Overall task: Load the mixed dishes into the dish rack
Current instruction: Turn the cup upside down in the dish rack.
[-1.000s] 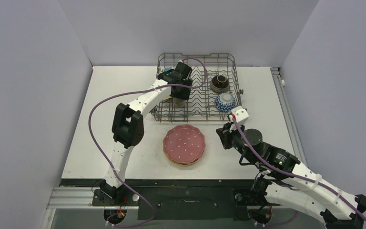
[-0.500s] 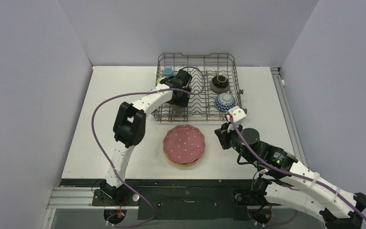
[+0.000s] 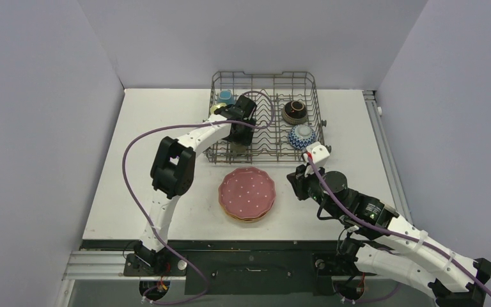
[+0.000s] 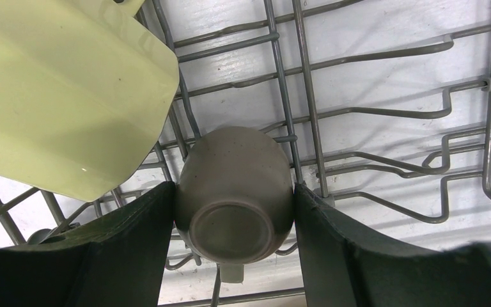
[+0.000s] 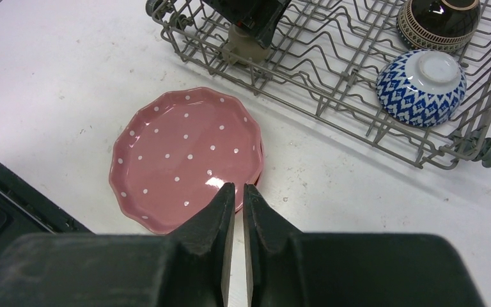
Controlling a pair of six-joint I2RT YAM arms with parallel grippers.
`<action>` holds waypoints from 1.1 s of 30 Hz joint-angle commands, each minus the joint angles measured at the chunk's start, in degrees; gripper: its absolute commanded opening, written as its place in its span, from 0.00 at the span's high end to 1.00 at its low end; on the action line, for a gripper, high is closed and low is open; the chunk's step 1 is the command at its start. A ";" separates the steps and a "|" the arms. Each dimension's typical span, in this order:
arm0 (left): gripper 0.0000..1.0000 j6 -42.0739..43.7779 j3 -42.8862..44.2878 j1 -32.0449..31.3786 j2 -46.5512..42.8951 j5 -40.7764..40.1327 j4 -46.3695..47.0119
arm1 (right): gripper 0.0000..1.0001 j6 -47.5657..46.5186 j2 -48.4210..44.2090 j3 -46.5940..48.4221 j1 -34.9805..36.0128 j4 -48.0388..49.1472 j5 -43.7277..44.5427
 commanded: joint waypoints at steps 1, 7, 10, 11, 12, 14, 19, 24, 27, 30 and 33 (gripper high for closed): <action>0.65 -0.56 -0.73 -0.65 -3.80 1.04 0.80 | 0.90 0.76 -0.59 -0.76 -0.37 1.18 0.22; 0.51 -0.77 -1.85 -0.86 -5.60 0.76 0.77 | 0.85 1.01 -1.18 -0.79 -0.39 0.68 0.23; 0.47 -0.73 -2.47 -0.92 -6.51 0.61 0.91 | 0.83 1.18 -1.51 -0.96 -0.39 0.61 0.25; 0.46 -0.72 -2.62 -0.94 -6.96 0.61 1.06 | 0.82 1.24 -1.52 -0.99 -0.39 0.52 0.24; 0.44 -0.72 -2.86 -0.96 -7.15 0.72 1.08 | 0.82 1.29 -1.62 -0.95 -0.38 0.41 0.15; 0.41 -0.64 -3.24 -1.04 -7.72 0.85 1.23 | 0.81 1.35 -1.66 -0.95 -0.39 0.26 0.15; 0.31 -0.42 -3.90 -1.14 -8.07 0.86 1.41 | 0.78 1.64 -1.91 -0.93 -0.43 0.00 -0.06; 0.25 -0.28 -4.02 -1.29 -8.46 0.79 1.43 | 0.75 1.72 -2.09 -0.85 -0.38 -0.37 0.02; 0.21 -0.09 -3.77 -1.43 -9.02 0.62 1.41 | 0.75 1.82 -2.23 -0.84 -0.43 -0.41 0.08; 0.16 0.26 -3.28 -1.64 -10.02 0.60 1.10 | 0.74 1.83 -2.19 -0.80 -0.38 -0.42 0.25; 0.14 0.42 -2.33 -1.70 -11.07 1.39 0.50 | 0.74 1.75 -2.03 -0.57 -0.38 -0.36 0.32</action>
